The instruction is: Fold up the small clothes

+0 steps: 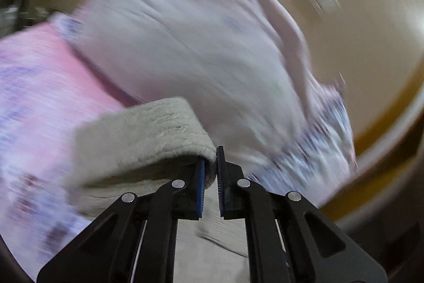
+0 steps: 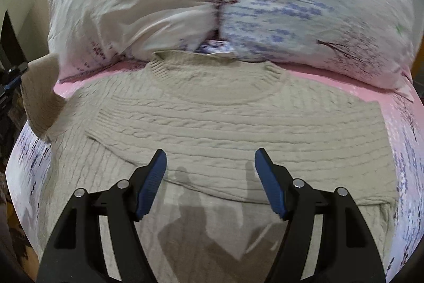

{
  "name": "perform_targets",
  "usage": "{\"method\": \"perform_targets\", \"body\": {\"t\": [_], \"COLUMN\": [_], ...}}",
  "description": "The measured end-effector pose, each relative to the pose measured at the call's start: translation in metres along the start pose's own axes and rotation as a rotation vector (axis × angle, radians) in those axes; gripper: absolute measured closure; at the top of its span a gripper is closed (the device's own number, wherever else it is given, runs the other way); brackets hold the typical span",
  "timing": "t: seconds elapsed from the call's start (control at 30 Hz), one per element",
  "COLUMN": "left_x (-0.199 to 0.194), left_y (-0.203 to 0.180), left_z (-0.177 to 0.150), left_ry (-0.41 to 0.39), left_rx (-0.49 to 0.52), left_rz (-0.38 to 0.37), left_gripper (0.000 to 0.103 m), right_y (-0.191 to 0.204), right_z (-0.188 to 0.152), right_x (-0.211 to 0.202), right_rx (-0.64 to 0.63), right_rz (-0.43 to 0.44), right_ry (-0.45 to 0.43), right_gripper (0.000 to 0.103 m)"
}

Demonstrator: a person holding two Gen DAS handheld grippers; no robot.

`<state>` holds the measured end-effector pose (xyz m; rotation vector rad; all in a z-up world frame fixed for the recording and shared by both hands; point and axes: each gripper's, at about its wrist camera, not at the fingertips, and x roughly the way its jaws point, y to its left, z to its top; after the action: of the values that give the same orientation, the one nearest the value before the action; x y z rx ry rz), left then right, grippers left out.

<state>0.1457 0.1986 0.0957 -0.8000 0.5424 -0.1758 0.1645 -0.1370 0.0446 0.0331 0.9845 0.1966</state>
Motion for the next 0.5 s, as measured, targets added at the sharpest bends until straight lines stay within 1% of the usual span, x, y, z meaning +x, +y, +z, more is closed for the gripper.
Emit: {"method": "perform_targets", "body": {"t": [0.07, 0.17, 0.23, 0.27, 0.3, 0.4, 0.5], "left_x": [0.021, 0.063, 0.083, 0.091, 0.104, 0.126, 0.132], "left_y": [-0.021, -0.059, -0.079, -0.085, -0.092, -0.097, -0.096], "left_z": [-0.015, -0.053, -0.079, -0.087, -0.101, -0.128, -0.141], "left_ry": [0.043, 0.156, 0.219, 0.242, 0.280, 0.365, 0.431], "left_rx": [0.041, 0.119, 0.189, 0.221, 0.267, 0.328, 0.370], "left_rz": [-0.034, -0.098, -0.105, -0.100, -0.081, -0.039, -0.007], "left_gripper": [0.096, 0.096, 0.096, 0.096, 0.096, 0.095, 0.094], "right_y": [-0.012, -0.027, -0.042, -0.047, -0.053, -0.071, -0.082], "right_z": [-0.002, -0.006, -0.009, -0.011, -0.012, -0.016, -0.016], "right_x": [-0.004, -0.009, -0.012, -0.014, -0.015, -0.019, -0.023], "right_rx": [0.024, 0.052, 0.075, 0.085, 0.095, 0.131, 0.155], "right_rz": [-0.012, -0.037, -0.056, -0.066, -0.077, -0.107, -0.120], "right_ry": [-0.004, -0.010, -0.011, -0.011, -0.010, -0.008, -0.015], "right_gripper": [0.034, 0.034, 0.034, 0.034, 0.034, 0.034, 0.034]}}
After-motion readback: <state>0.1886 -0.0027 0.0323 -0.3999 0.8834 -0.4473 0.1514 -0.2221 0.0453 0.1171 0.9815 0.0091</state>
